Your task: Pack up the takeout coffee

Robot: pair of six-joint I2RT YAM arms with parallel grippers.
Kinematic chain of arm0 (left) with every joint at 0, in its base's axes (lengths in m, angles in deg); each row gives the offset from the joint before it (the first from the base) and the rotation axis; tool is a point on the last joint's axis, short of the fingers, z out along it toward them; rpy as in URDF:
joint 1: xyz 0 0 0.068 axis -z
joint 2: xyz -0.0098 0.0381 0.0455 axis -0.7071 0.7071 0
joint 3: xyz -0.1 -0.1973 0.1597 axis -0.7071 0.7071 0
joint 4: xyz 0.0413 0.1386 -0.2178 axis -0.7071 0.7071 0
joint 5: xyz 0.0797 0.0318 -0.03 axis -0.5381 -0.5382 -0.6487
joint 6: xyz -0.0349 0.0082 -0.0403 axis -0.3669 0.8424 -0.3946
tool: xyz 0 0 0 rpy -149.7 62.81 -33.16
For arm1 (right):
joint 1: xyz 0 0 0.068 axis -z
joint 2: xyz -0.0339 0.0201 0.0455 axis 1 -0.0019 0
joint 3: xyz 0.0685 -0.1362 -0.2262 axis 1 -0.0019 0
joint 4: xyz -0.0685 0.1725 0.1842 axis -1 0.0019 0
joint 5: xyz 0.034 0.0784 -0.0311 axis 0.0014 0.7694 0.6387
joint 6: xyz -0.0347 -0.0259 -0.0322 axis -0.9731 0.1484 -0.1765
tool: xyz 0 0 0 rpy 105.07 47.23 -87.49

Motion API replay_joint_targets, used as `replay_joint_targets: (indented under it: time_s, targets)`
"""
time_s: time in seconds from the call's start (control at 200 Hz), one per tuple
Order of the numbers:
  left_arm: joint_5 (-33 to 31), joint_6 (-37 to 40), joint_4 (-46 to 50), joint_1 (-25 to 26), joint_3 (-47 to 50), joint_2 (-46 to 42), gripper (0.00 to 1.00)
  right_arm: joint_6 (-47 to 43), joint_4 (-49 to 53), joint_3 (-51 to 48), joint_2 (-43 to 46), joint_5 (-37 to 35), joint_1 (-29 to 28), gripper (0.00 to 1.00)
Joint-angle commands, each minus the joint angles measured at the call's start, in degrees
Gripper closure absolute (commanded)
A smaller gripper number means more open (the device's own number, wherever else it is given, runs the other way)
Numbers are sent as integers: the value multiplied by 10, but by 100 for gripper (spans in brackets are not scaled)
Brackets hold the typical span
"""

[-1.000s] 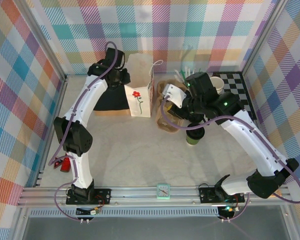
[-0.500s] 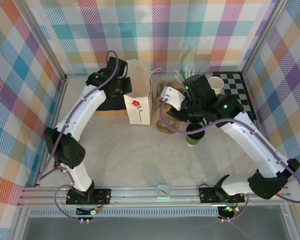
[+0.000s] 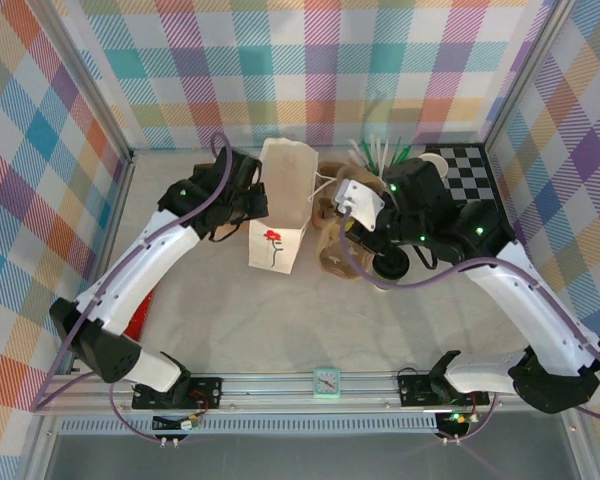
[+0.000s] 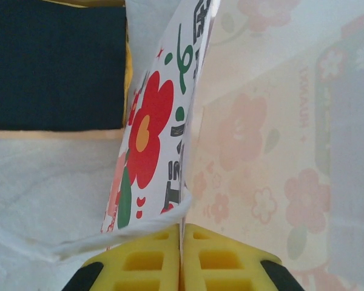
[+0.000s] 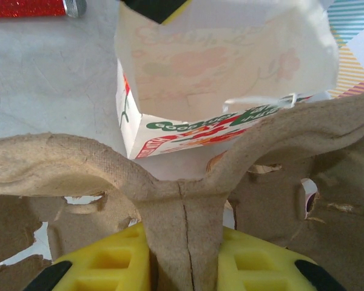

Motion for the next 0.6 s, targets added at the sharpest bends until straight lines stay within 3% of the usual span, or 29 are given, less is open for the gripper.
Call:
replay_joint_targets:
  time_s: [0.0,0.445,0.595]
  targets:
    - [-35,-35,19,22,27,-47,90,22,11,5,31,23,-6,76]
    - [-104,-194,36,143,128,-149,87,45,21,24,73,54,-6,76]
    - [-100,-262,-10,152,181,-186,87,52,21,27,75,68,-6,78]
